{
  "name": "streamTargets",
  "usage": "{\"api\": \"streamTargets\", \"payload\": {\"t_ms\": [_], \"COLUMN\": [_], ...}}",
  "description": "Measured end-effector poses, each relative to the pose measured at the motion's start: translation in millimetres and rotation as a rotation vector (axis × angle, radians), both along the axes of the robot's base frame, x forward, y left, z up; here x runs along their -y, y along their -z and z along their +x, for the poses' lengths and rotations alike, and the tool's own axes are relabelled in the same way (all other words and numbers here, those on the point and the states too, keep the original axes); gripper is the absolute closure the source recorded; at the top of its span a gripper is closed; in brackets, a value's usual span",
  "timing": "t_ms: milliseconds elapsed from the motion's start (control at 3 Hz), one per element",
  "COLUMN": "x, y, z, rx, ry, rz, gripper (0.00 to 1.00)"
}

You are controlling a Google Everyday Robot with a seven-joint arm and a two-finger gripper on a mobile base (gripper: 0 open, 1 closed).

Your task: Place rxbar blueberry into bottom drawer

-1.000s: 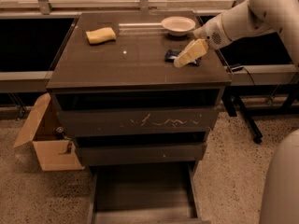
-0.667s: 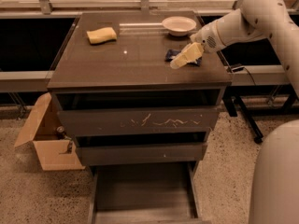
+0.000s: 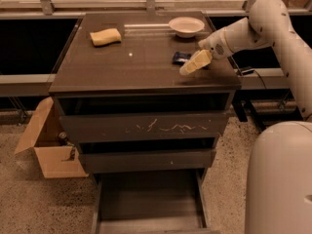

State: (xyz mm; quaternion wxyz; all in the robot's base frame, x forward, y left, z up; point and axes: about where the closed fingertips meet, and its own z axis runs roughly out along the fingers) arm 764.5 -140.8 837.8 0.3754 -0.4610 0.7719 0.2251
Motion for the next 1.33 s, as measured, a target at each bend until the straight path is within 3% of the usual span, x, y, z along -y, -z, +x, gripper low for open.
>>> {"api": "streamTargets", "payload": {"t_ms": [333, 1333], "x": [5, 8], "y": [9, 18], "z": [8, 18], "rx": [-0.006, -0.033], "ry": [-0.001, -0.007], "rz": [0.015, 0.045], "gripper": [0.0, 0.73]}}
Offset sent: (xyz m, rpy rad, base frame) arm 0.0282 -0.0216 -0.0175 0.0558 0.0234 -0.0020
